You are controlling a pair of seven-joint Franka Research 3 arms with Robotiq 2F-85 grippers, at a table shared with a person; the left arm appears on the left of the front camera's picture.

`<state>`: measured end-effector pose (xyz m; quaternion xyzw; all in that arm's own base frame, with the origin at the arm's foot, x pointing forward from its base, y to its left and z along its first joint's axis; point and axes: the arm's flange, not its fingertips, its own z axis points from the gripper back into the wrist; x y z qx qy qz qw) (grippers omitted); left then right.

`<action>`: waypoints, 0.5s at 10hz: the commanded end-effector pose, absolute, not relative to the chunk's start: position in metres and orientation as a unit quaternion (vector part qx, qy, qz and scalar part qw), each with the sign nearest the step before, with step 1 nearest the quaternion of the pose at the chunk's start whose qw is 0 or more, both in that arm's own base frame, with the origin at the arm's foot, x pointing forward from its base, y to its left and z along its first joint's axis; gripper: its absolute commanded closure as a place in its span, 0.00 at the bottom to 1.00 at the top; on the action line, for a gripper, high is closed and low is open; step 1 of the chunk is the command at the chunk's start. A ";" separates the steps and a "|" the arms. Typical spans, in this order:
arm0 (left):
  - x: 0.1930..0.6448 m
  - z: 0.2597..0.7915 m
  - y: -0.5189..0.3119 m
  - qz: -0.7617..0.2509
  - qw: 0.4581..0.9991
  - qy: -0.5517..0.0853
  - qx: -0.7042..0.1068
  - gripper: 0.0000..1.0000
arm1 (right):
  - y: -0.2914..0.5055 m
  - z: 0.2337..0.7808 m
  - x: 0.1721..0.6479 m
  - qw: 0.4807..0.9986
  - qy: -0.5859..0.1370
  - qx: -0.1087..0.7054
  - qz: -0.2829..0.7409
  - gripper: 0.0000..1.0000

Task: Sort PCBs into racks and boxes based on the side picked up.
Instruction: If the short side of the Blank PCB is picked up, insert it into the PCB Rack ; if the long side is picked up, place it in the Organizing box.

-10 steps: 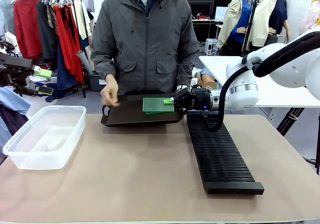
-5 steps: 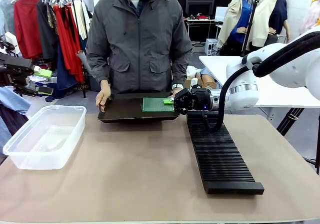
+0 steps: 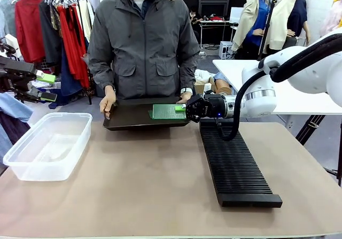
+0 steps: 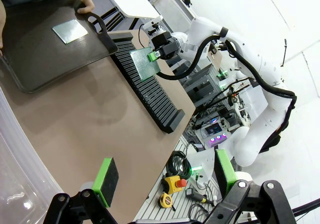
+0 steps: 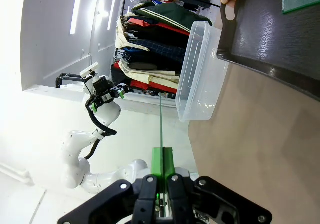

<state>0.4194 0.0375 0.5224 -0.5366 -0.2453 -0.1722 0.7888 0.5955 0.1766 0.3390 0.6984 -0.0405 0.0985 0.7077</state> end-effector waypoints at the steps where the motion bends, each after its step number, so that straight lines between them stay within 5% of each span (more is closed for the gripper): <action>1: 0.418 0.524 0.038 -0.170 0.787 -0.241 -0.542 0.00 | 0.177 0.340 0.596 0.708 -0.042 0.698 0.099 1.00; 5: 0.418 0.524 0.038 -0.170 0.787 -0.241 -0.542 0.00 | 0.177 0.340 0.596 0.708 -0.042 0.698 0.099 1.00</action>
